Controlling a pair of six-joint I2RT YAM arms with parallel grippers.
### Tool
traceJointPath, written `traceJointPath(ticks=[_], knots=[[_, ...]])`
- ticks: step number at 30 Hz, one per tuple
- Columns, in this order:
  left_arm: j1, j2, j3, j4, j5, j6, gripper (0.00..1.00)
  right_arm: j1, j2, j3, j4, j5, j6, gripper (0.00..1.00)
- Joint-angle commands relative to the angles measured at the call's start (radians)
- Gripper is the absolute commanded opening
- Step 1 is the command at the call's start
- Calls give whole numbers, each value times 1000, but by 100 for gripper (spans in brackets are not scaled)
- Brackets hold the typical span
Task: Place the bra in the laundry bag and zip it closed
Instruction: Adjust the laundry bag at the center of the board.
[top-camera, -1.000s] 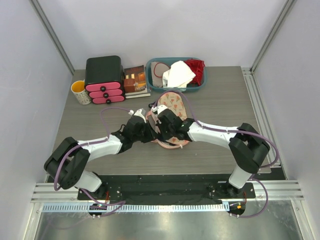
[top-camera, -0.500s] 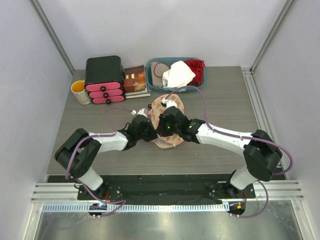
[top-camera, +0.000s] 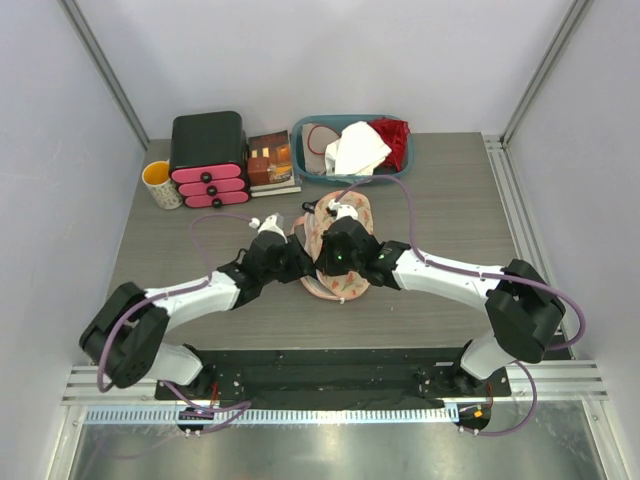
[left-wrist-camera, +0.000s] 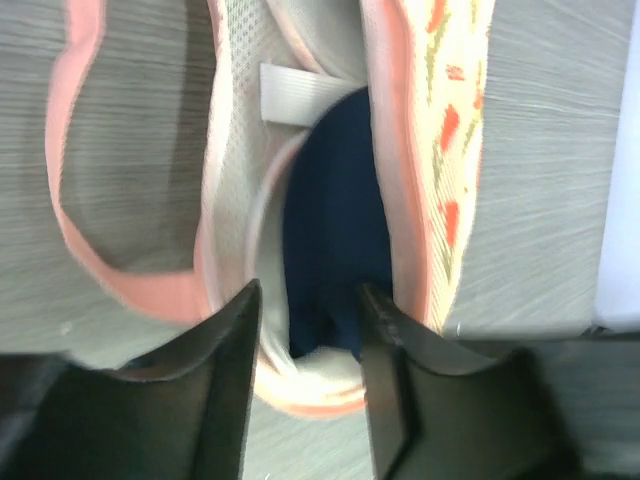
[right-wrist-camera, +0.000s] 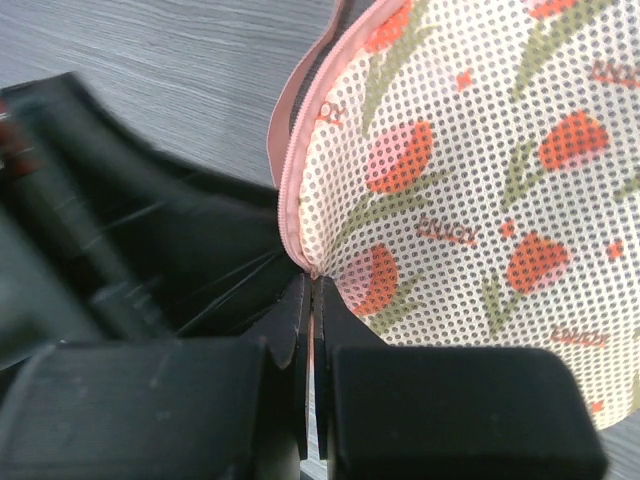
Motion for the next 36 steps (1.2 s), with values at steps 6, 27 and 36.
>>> traceJointPath(ticks=[6,27,36], knots=[[2,-229,-71,-177,-108,66,51,1,3,5,20,-67,-75,2],[2,-25,-17,-3,5,43,13,1,15,-12,66,-182,-55,4],[2,-81,-23,-81,-47,22,21,1,36,-16,90,-205,-44,5]])
